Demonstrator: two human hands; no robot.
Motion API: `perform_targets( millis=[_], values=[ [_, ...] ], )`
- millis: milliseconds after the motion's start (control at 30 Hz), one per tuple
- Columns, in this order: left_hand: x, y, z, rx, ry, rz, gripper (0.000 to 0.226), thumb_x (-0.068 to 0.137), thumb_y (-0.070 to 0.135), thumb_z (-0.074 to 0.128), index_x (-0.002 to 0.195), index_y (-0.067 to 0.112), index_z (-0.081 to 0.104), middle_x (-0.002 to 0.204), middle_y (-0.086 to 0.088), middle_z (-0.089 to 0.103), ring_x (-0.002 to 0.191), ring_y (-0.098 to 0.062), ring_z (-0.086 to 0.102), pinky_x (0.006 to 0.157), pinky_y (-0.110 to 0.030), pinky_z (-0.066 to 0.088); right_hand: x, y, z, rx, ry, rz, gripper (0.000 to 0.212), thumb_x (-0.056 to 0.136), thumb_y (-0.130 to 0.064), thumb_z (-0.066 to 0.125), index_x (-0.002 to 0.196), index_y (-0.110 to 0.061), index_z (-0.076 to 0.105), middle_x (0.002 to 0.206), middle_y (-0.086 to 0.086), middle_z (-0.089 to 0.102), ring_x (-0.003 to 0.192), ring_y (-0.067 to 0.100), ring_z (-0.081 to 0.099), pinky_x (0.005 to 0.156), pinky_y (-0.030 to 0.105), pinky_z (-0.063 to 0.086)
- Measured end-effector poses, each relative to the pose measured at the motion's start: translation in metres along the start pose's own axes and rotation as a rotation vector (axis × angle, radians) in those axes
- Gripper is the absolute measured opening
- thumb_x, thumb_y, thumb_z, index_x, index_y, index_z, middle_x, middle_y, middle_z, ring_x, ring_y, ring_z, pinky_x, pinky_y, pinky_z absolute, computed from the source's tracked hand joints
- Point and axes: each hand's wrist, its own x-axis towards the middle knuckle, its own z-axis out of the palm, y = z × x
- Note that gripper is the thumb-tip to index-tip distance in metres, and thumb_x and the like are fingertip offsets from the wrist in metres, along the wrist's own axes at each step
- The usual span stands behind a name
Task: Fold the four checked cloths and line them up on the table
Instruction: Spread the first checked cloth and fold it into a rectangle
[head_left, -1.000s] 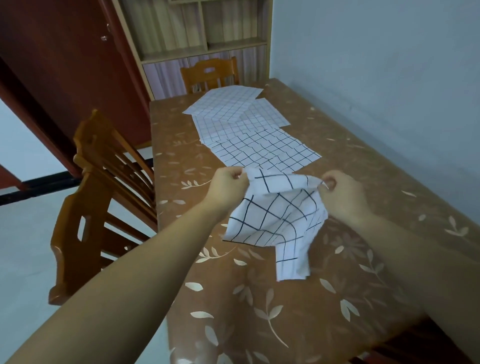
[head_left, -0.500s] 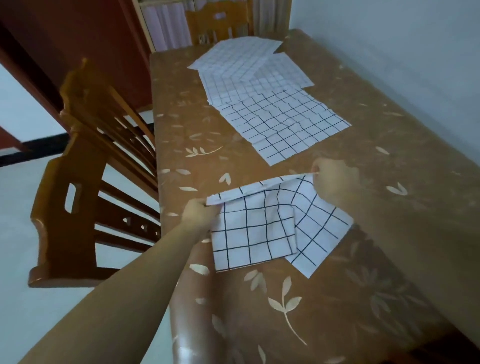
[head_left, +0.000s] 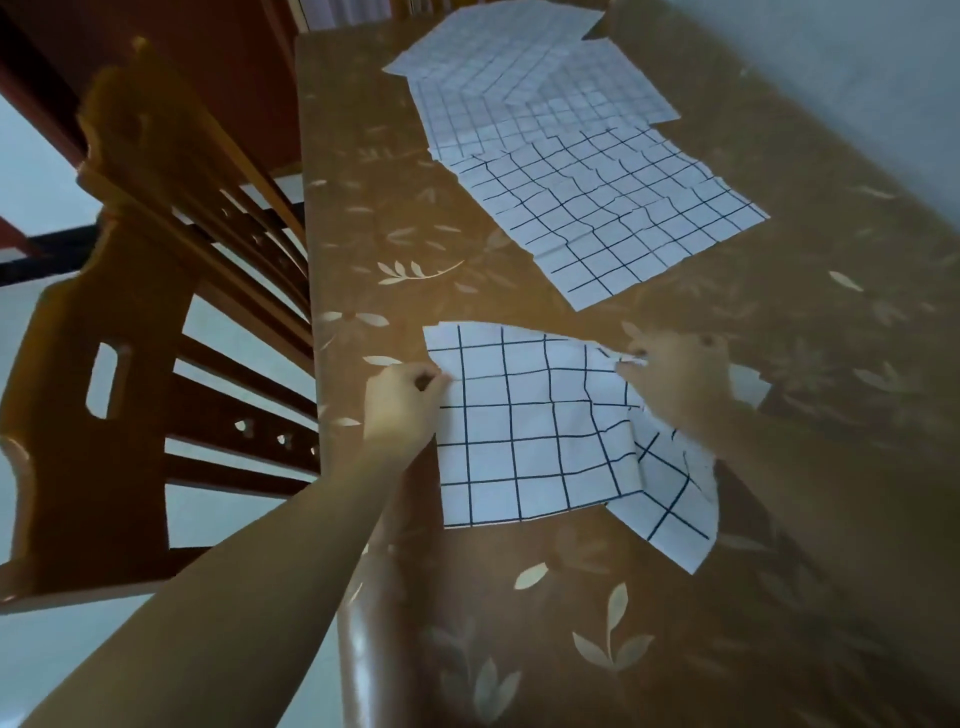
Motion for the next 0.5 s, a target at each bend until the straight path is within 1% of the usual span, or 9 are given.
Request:
perform_targets(
  millis=[67, 133, 167, 267, 333, 367, 400, 467, 500],
  values=[
    [0.005, 0.001, -0.002, -0.018, 0.029, 0.059, 0.019, 0.093, 0.023, 0.063, 0.083, 0.012, 0.075, 0.071, 0.002, 0.068, 0.071, -0.016, 0.061, 0.068, -0.029, 0.047, 0.008, 0.006, -0.009, -0.011, -0.095, 0.035, 0.028, 0.094, -0.041, 0.050, 0.107, -0.026, 0.070, 0.086, -0.001, 0.066, 0.090, 0.022, 0.058, 0.103, 0.043, 0.033],
    [0.008, 0.007, -0.004, -0.033, 0.081, 0.136, 0.016, 0.092, 0.018, 0.062, 0.084, 0.011, 0.075, 0.070, 0.001, 0.067, 0.069, -0.017, 0.060, 0.064, -0.027, 0.043, 0.013, 0.011, -0.013, -0.099, -0.152, 0.039, 0.036, 0.095, -0.044, 0.046, 0.121, -0.025, 0.062, 0.106, 0.001, 0.064, 0.106, 0.023, 0.056, 0.105, 0.045, 0.029],
    [0.009, 0.012, -0.004, -0.041, 0.098, 0.196, 0.014, 0.091, 0.015, 0.063, 0.087, 0.011, 0.076, 0.074, 0.000, 0.070, 0.071, -0.016, 0.061, 0.066, -0.026, 0.045, 0.014, 0.012, -0.013, -0.152, -0.166, 0.028, 0.039, 0.094, -0.044, 0.048, 0.126, -0.024, 0.056, 0.116, 0.002, 0.061, 0.113, 0.024, 0.053, 0.107, 0.047, 0.027],
    [0.007, 0.030, -0.001, -0.098, 0.094, 0.429, 0.010, 0.087, 0.006, 0.066, 0.093, 0.008, 0.074, 0.091, -0.002, 0.073, 0.080, -0.008, 0.062, 0.078, -0.014, 0.049, 0.017, 0.003, -0.010, -0.166, -0.063, -0.083, 0.066, 0.081, -0.049, 0.064, 0.139, -0.028, 0.040, 0.136, -0.001, 0.047, 0.127, 0.026, 0.043, 0.111, 0.052, 0.023],
    [0.004, 0.041, 0.002, -0.128, 0.064, 0.565, 0.007, 0.085, 0.006, 0.068, 0.089, 0.007, 0.073, 0.091, -0.001, 0.073, 0.082, -0.009, 0.065, 0.079, -0.019, 0.052, 0.020, -0.012, -0.010, -0.049, 0.034, -0.206, 0.081, 0.071, -0.047, 0.073, 0.142, -0.030, 0.037, 0.140, -0.001, 0.045, 0.130, 0.027, 0.040, 0.109, 0.054, 0.026],
    [0.001, 0.046, 0.003, -0.141, 0.046, 0.599, 0.006, 0.084, 0.007, 0.069, 0.088, 0.008, 0.074, 0.091, 0.000, 0.073, 0.083, -0.010, 0.066, 0.079, -0.022, 0.053, 0.021, -0.020, -0.010, 0.026, 0.045, -0.261, 0.083, 0.067, -0.039, 0.077, 0.140, -0.028, 0.040, 0.138, 0.001, 0.047, 0.127, 0.028, 0.043, 0.106, 0.053, 0.031],
    [-0.001, 0.050, 0.004, -0.164, 0.026, 0.610, 0.006, 0.083, 0.009, 0.071, 0.088, 0.008, 0.074, 0.090, 0.002, 0.073, 0.083, -0.011, 0.066, 0.079, -0.023, 0.053, 0.022, -0.028, -0.011, 0.112, 0.054, -0.320, 0.077, 0.064, -0.028, 0.079, 0.135, -0.025, 0.048, 0.131, 0.004, 0.052, 0.120, 0.031, 0.048, 0.099, 0.052, 0.038],
    [-0.006, 0.056, 0.002, -0.215, -0.017, 0.604, 0.005, 0.083, 0.012, 0.074, 0.087, 0.008, 0.075, 0.091, 0.003, 0.074, 0.086, -0.010, 0.067, 0.079, -0.016, 0.051, 0.022, -0.039, -0.013, 0.241, 0.147, -0.408, 0.047, 0.063, -0.014, 0.078, 0.108, -0.020, 0.067, 0.102, 0.006, 0.064, 0.095, 0.031, 0.059, 0.081, 0.050, 0.049],
    [-0.007, 0.058, 0.000, -0.226, -0.023, 0.612, 0.005, 0.083, 0.012, 0.074, 0.087, 0.008, 0.074, 0.092, 0.002, 0.074, 0.089, -0.010, 0.067, 0.080, -0.010, 0.048, 0.020, -0.042, -0.015, 0.286, 0.175, -0.433, 0.031, 0.065, -0.010, 0.075, 0.094, -0.017, 0.070, 0.089, 0.006, 0.066, 0.082, 0.029, 0.061, 0.073, 0.048, 0.051]
  ],
)
